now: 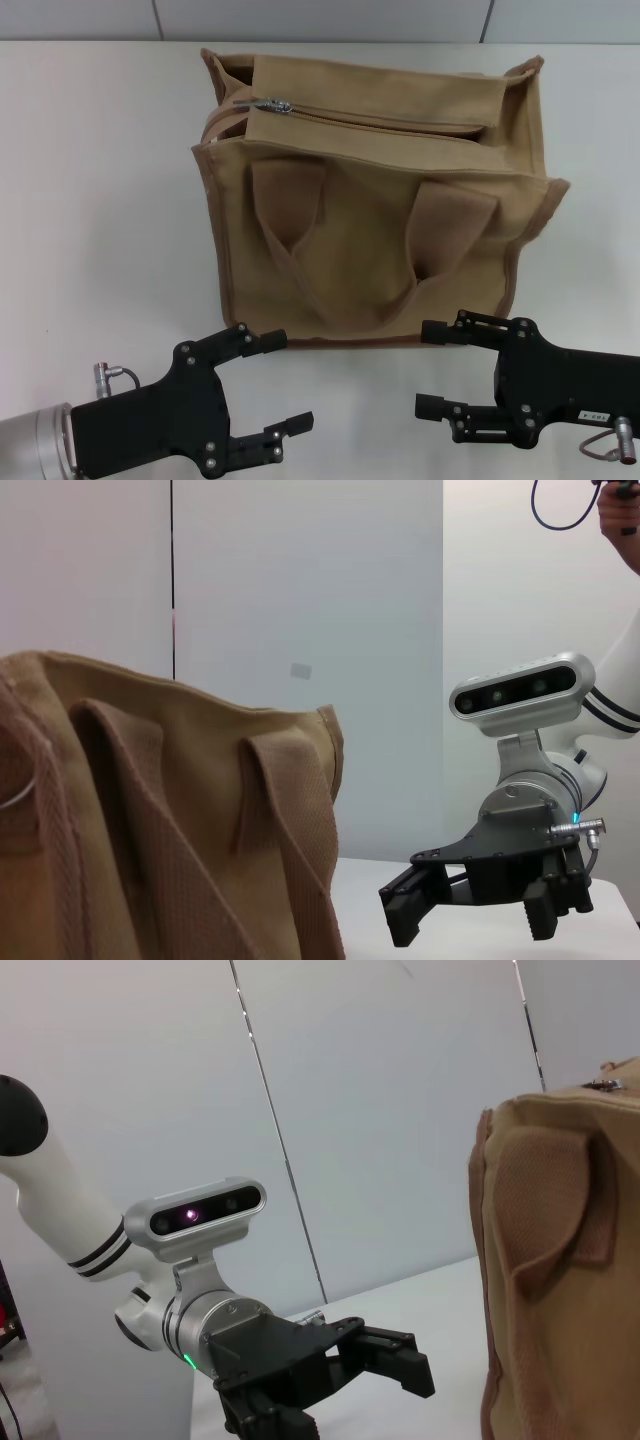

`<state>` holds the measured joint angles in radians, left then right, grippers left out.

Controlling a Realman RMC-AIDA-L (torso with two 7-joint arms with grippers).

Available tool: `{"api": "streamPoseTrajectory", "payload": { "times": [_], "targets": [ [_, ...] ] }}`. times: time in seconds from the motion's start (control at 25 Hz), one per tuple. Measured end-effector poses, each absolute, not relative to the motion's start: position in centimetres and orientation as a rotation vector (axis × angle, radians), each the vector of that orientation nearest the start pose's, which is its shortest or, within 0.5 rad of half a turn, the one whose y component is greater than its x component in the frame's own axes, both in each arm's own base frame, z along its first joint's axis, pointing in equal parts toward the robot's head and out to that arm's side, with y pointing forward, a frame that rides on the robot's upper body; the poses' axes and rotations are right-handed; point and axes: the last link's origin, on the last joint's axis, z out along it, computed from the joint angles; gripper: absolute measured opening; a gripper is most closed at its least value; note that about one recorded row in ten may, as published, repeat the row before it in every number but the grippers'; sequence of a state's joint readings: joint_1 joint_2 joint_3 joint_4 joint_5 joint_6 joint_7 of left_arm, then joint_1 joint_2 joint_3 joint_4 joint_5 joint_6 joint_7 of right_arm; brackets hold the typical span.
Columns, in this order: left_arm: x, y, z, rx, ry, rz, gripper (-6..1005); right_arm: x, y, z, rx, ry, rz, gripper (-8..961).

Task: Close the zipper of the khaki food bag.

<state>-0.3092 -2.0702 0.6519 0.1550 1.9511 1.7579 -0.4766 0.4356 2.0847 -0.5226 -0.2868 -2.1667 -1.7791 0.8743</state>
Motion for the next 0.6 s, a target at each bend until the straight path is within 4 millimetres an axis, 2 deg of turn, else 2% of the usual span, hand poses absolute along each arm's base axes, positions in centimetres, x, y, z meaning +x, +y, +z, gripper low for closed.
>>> {"api": "streamPoseTrajectory", "payload": {
  "times": [0.44,0.6],
  "targets": [
    [-29.96,19.19,-5.76,-2.650,-0.164,-1.046,766,28.56,23.51,-5.37,-2.850,0.445,0.977,776],
    [-30.44,19.32,-4.95,-2.579,-0.159,-1.035,761,28.53,23.45,-5.45,-2.850,0.450,0.981,776]
  ]
}}
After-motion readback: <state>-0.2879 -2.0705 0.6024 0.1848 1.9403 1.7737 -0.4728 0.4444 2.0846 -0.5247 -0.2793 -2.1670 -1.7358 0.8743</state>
